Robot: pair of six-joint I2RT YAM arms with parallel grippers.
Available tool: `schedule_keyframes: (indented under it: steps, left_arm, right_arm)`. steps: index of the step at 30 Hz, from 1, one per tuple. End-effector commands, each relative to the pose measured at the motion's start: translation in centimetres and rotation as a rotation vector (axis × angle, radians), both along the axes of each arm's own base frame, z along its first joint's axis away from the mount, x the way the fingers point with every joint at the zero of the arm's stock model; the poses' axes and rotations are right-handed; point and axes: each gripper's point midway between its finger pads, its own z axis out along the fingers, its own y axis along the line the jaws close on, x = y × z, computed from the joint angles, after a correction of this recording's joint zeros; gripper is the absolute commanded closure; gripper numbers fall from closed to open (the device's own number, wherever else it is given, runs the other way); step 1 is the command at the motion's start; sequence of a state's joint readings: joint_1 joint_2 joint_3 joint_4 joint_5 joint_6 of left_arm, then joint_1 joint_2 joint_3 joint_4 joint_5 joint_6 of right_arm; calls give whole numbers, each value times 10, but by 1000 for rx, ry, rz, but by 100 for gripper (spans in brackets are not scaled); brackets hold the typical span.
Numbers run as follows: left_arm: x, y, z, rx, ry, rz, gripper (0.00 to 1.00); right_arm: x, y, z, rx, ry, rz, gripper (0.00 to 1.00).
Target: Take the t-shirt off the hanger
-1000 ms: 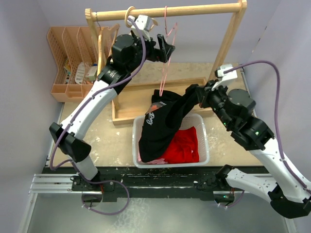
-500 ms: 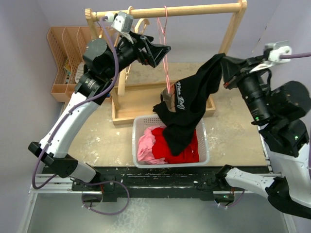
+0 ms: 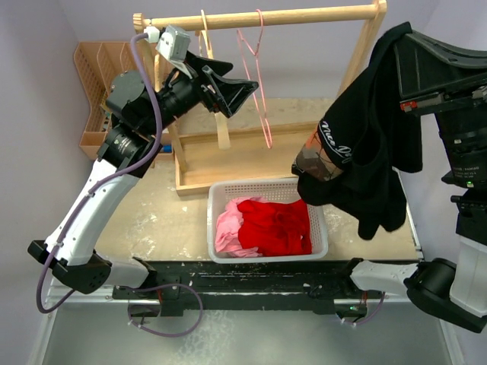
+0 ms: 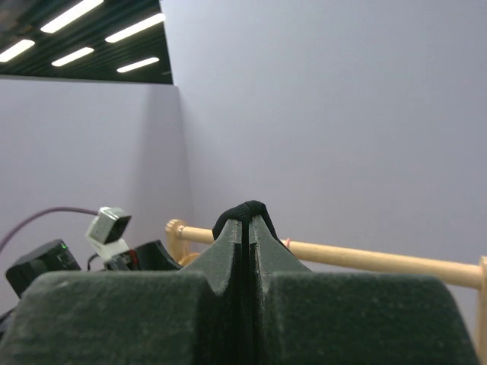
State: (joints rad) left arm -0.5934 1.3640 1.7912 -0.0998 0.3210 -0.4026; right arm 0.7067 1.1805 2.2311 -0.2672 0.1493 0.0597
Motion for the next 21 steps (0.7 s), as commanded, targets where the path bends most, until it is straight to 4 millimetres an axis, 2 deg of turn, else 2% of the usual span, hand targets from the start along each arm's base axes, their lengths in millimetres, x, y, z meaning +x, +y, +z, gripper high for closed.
schedule_keyframes:
  steps: [1,5,16,21]
  left_arm:
    - [-10,5,1,1,-5,-11,1]
    - [-11,6,-2,6,-1,-7,1]
    - [-12,8,-5,1,0,1,1]
    - [-9,8,-7,0,5,7,1]
  right_arm:
    - [-24,9,35,58,-134,119,100]
    - [-28,13,39,66,-143,153,100]
    - [-24,20,32,63,-118,181,100]
    - [-21,33,28,58,-103,230,100]
